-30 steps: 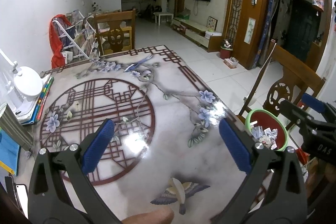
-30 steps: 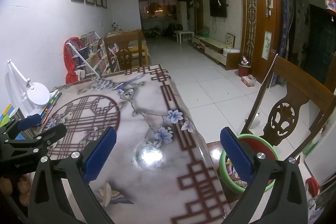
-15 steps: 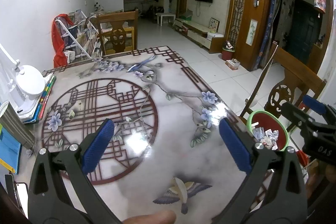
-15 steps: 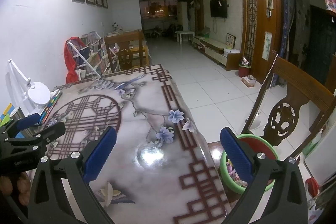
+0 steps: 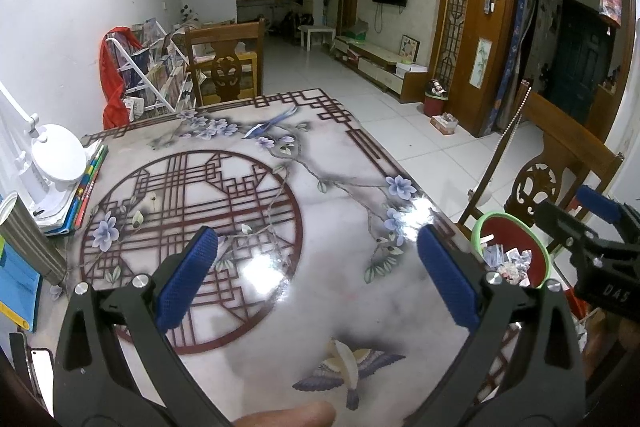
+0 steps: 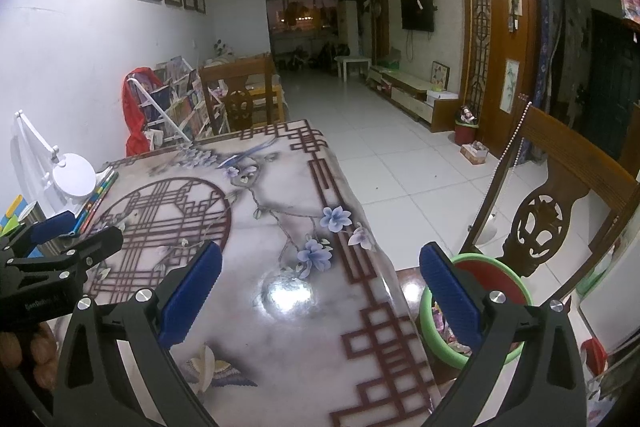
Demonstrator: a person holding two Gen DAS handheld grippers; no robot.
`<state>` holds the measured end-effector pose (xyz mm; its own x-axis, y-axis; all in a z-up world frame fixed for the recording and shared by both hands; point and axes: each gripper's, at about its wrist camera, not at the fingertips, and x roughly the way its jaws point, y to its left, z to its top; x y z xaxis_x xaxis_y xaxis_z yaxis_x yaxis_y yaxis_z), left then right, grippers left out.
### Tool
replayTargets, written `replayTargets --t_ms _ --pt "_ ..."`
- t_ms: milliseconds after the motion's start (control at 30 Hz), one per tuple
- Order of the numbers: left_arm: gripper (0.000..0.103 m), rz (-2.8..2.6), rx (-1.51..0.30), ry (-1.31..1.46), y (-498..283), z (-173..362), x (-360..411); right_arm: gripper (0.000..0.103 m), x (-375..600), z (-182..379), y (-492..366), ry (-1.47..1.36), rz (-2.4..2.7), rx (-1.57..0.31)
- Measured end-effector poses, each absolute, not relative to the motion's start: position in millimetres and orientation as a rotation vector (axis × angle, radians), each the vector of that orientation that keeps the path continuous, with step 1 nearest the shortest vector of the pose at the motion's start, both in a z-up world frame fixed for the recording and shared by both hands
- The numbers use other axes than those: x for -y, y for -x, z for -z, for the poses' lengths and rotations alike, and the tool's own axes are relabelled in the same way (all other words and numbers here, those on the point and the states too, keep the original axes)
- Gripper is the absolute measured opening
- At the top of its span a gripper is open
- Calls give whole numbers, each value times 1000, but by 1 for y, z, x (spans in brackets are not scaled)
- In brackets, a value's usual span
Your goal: Collect trash
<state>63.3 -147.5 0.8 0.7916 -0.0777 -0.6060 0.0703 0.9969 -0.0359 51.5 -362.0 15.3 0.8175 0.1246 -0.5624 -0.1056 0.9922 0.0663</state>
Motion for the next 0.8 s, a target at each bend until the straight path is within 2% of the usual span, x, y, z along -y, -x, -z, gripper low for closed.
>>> replayTargets --t_ms 800 --pt "98 52 -644 -8 -63 -2 148 96 361 -15 -52 -33 -124 -605"
